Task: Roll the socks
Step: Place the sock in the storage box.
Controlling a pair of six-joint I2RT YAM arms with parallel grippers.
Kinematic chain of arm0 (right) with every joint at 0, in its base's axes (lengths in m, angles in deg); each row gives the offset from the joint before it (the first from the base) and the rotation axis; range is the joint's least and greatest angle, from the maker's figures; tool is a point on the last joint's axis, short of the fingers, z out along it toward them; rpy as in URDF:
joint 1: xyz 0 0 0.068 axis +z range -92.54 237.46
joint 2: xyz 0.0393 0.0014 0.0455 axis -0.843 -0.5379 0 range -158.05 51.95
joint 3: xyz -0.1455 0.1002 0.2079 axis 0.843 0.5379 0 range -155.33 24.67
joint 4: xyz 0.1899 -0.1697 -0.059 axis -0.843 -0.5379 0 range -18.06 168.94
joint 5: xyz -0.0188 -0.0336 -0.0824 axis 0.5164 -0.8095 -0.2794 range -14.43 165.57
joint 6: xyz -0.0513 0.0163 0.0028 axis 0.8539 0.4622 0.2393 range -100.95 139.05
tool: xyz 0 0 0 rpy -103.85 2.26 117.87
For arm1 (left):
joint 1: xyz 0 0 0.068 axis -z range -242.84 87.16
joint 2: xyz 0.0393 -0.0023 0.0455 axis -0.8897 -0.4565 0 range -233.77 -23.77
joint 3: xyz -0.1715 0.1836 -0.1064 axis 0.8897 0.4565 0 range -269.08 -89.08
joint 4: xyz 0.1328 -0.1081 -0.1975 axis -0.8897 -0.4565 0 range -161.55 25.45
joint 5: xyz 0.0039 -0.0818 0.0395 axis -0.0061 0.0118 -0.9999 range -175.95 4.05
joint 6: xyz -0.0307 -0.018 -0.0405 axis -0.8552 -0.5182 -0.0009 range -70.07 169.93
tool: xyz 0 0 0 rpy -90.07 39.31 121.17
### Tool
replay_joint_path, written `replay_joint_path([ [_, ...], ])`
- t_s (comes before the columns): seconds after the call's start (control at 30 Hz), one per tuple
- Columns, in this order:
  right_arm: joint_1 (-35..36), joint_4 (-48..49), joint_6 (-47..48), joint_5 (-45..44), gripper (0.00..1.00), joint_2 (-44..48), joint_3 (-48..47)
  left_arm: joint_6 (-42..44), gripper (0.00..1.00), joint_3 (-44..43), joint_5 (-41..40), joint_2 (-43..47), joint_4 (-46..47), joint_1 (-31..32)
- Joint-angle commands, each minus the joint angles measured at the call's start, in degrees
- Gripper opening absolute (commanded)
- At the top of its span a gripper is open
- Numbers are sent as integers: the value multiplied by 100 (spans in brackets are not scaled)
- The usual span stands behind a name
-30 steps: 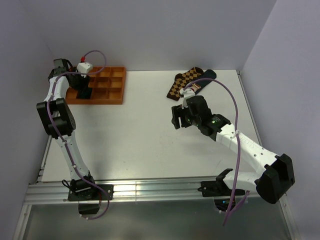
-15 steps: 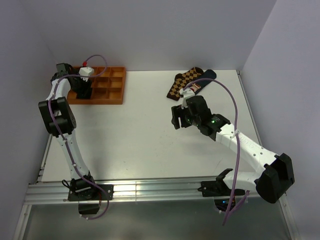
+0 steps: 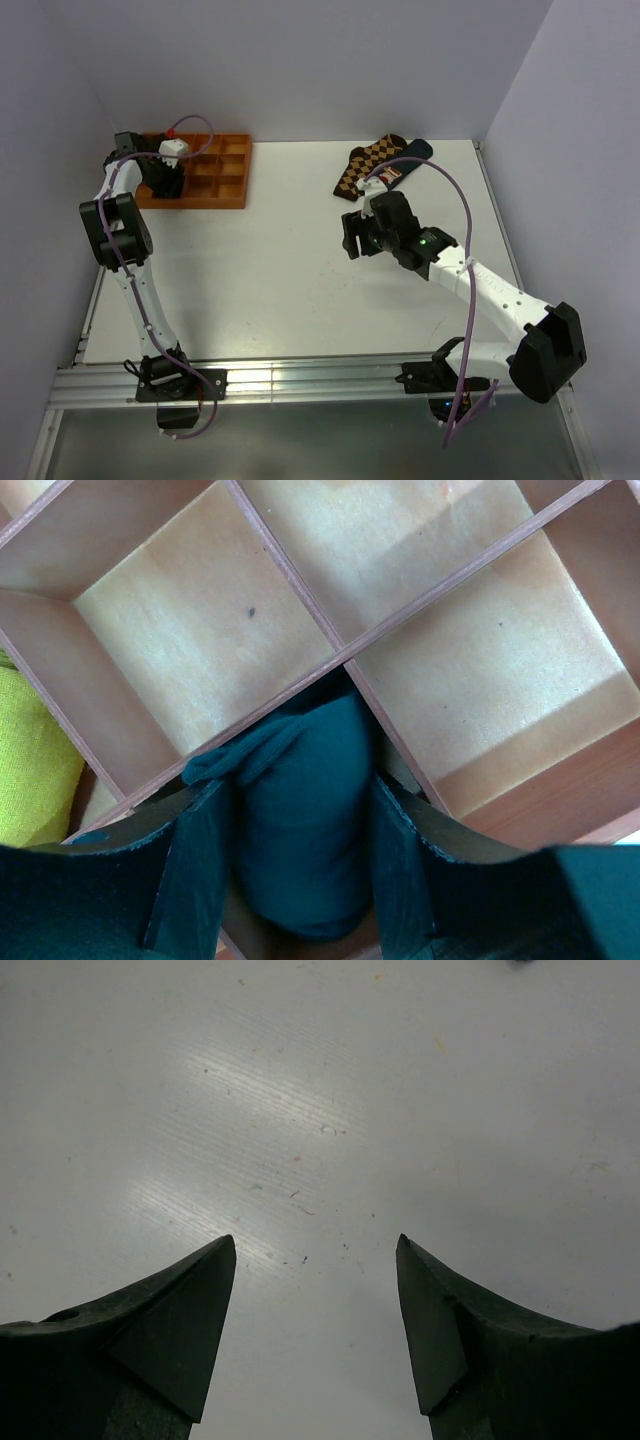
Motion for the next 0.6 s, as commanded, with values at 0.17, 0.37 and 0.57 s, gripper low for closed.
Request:
replay_joint_path([
  [0.17,-31,-72,77,21,72,35,-329,-35,58,-301,360,165,-389,-14],
  [0.37,-31,-55,69,21,72,114,-329,-61,60,-153,448,930,-214,-5],
  [0.57,-31,-28,51,21,72,237,-294,-324,62,181,501,1475,260,-14],
])
